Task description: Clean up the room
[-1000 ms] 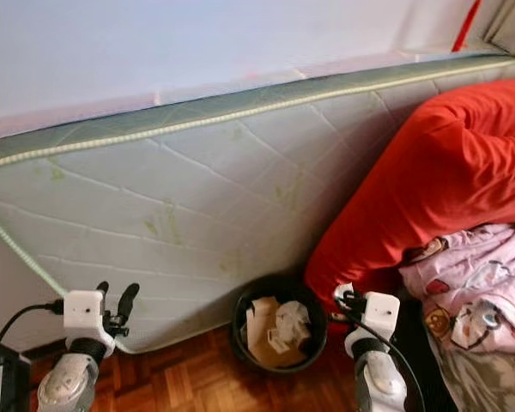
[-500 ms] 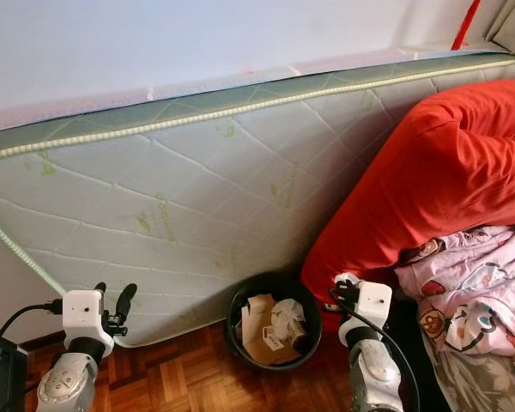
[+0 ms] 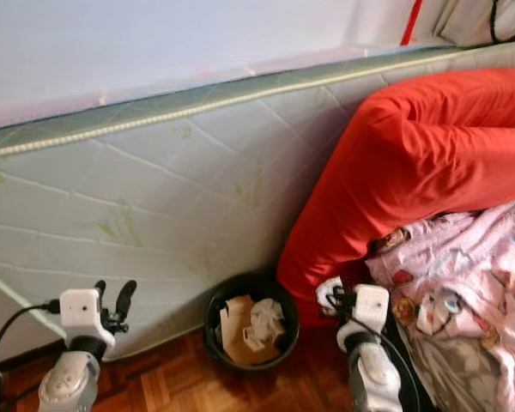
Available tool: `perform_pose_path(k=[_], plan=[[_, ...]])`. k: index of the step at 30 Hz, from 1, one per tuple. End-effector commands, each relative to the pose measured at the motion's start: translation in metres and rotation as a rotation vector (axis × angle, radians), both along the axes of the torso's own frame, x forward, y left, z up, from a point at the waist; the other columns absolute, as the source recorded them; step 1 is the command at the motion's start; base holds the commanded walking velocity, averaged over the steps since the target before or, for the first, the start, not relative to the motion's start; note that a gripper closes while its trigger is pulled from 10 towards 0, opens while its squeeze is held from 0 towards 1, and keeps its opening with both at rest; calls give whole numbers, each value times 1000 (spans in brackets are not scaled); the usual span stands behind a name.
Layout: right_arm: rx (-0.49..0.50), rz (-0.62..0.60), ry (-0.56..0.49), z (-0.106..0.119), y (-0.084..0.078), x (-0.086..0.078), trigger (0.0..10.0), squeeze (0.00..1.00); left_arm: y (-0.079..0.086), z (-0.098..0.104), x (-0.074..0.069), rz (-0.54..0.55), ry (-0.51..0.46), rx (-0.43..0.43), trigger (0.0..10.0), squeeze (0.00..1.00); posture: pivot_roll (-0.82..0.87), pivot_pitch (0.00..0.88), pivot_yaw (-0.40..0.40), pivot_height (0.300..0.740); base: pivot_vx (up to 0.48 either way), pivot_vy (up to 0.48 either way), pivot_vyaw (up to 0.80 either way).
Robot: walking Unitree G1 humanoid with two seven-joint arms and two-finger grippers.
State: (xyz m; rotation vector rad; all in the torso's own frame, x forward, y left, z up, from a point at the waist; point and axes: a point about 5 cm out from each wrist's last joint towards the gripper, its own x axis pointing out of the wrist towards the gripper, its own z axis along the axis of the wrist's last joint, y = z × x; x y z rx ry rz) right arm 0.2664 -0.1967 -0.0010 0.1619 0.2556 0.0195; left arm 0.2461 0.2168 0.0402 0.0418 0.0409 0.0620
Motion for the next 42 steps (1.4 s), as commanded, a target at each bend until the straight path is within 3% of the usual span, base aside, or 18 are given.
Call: perform_pose_path(k=[1, 4, 13, 24, 42], plan=[[3, 27, 12, 0, 4, 2, 10000, 0, 1, -2, -1, 15, 14, -15, 10000, 0, 113, 78, -80, 740, 0, 0, 0], [-5, 92, 9, -1, 11, 1, 10000, 0, 1, -2, -1, 26, 12, -21, 10000, 0, 111, 82, -83, 740, 0, 0, 0], [8, 133, -16, 4, 15, 5, 10000, 0, 8, 4, -1, 54, -6, -8, 10000, 0, 116, 94, -85, 740, 0, 0, 242], [51, 240, -145, 27, 38, 21, 10000, 0, 5, 11, 6, 46, -34, -9, 10000, 0, 106, 83, -70, 740, 0, 0, 120], [-3, 273, -136, 27, 33, 18, 10000, 0, -2, 10, 7, 37, -34, -27, 10000, 0, 98, 93, -96, 740, 13, 0, 28]])
